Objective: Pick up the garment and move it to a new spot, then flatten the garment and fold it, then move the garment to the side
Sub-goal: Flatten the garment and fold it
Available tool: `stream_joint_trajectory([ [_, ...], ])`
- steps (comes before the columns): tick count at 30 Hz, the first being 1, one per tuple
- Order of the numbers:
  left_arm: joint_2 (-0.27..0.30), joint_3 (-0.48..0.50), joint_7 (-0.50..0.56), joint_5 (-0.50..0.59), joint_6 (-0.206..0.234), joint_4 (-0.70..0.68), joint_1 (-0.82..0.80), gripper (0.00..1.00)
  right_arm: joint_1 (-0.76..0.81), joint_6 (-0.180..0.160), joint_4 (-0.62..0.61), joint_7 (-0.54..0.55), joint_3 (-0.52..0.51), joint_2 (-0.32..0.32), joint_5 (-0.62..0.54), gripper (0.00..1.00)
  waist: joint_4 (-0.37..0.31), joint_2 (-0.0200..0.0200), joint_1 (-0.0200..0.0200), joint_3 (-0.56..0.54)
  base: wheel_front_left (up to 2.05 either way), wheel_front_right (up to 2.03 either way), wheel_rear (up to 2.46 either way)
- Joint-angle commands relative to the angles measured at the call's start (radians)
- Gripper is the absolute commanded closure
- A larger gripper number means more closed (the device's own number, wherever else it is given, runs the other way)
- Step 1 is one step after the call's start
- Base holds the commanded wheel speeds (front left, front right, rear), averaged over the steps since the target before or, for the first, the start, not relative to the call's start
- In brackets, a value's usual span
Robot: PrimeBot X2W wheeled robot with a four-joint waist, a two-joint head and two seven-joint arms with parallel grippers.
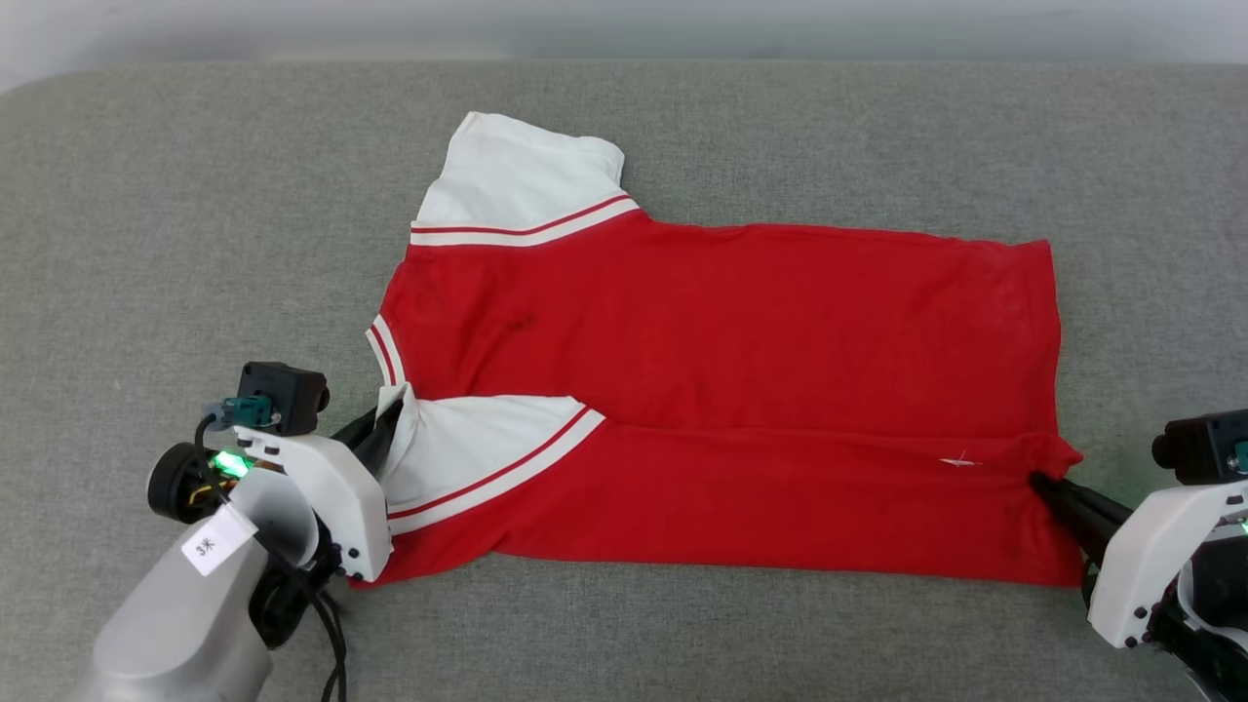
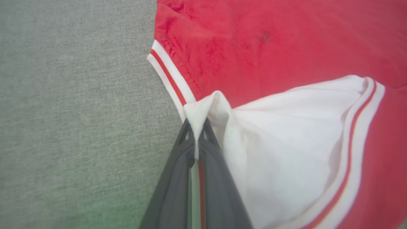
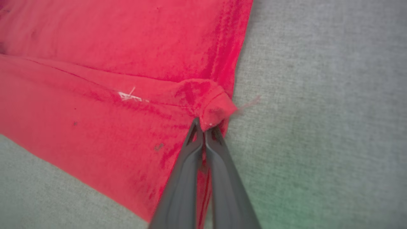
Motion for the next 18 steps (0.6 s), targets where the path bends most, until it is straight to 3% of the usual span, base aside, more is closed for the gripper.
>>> stream_joint_trajectory([
  [1,-0.011,-0.017,-0.012,-0.005,-0.004,0.039,-0.019,1.00,-0.015,-0.002,0.037,0.016,0.016,0.004,-0.015,1.00,0.005,0.0000,-0.0002,0.009,0.00,0.00,0.00],
  [10,-0.027,-0.100,-0.073,-0.050,-0.005,0.123,-0.047,1.00,-0.025,-0.002,0.092,-0.017,0.046,0.019,0.009,1.00,0.016,0.0000,-0.0002,-0.016,0.00,0.00,0.00],
  [11,-0.022,-0.106,-0.081,-0.052,-0.005,0.127,-0.053,0.73,-0.023,-0.002,0.088,-0.024,0.045,0.018,0.013,0.65,0.018,0.0000,-0.0002,-0.025,0.00,0.00,0.00],
  [12,-0.015,-0.111,-0.093,-0.051,-0.005,0.127,-0.059,0.00,-0.020,-0.002,0.080,-0.031,0.041,0.017,0.018,0.07,0.020,0.0000,-0.0002,-0.034,0.00,0.00,0.00],
  [13,-0.011,-0.110,-0.103,-0.056,-0.005,0.128,-0.061,0.00,-0.017,-0.001,0.069,-0.042,0.035,0.015,0.017,0.00,0.022,0.0000,-0.0002,-0.044,0.00,0.00,0.00],
  [18,0.031,-0.125,-0.126,-0.041,-0.005,0.098,-0.090,0.00,0.015,-0.001,0.017,-0.089,-0.006,-0.002,0.001,0.00,0.040,0.0000,-0.0002,-0.096,0.00,0.00,0.00],
])
